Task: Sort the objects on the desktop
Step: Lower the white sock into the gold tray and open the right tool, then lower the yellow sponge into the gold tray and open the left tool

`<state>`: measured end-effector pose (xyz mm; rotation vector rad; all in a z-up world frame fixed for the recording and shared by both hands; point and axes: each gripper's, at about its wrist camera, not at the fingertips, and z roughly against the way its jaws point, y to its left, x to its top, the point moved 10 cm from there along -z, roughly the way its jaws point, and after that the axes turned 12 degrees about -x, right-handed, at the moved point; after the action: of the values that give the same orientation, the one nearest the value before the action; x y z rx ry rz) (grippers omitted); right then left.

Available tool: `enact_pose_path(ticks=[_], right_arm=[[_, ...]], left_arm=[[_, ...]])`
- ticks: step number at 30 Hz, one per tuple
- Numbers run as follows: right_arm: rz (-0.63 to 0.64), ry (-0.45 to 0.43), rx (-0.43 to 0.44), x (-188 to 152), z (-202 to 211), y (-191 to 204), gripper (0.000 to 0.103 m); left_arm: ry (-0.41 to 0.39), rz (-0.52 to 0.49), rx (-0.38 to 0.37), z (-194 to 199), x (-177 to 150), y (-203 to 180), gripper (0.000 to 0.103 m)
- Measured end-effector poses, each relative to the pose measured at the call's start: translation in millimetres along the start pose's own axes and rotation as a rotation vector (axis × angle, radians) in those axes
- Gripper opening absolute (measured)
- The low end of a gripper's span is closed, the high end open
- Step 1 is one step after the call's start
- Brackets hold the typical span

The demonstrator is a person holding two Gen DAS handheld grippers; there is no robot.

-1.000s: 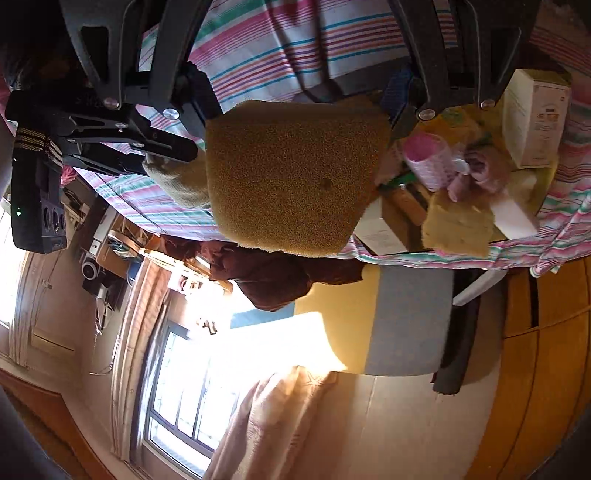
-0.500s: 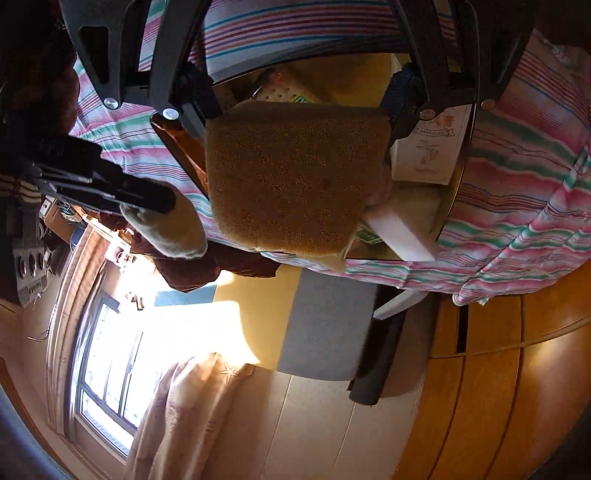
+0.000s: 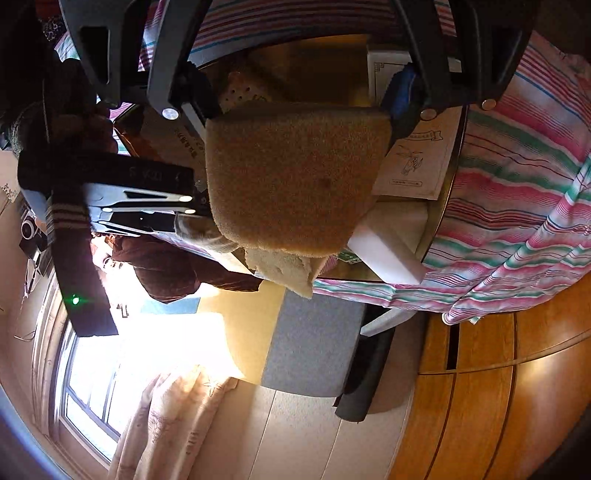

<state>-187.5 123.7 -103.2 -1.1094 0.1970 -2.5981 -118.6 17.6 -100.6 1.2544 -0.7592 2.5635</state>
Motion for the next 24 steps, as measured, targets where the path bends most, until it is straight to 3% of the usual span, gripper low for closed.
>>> enact_pose_path(ticks=[5,7,12,15,18,21,24], right_arm=[[-0.034,-0.001,0.088,-1.7,-1.1,0.9,0.062],[-0.066,-0.014,0.121,1.5,3.2,-1.8,0.079],[-0.09,-0.084,0.119,6.6,25.9,-9.5,0.083],[-0.111,-0.131,0.072,5.1,41.8,-17.4,0.102],[-0.138,-0.169,-0.006,1.1,58.2,-28.1,0.103],[-0.159,-0.182,-0.099,-6.3,70.8,-38.7,0.103],[-0.193,-0.168,-0.131,-15.9,79.2,-46.2,0.103]], left_arm=[[0.016,-0.029,0.018,-5.1,1.5,-2.7,0.076],[0.018,-0.024,0.013,-5.2,2.2,-3.2,0.077],[0.014,-0.019,0.004,-2.6,2.5,-6.2,0.077],[-0.007,-0.03,-0.015,2.8,4.0,-12.4,0.078],[-0.01,-0.055,-0.028,5.3,2.8,-20.0,0.085],[0.016,-0.09,-0.032,1.5,-2.1,-28.6,0.086],[0.071,-0.122,0.003,-9.7,-7.9,-32.1,0.087]])
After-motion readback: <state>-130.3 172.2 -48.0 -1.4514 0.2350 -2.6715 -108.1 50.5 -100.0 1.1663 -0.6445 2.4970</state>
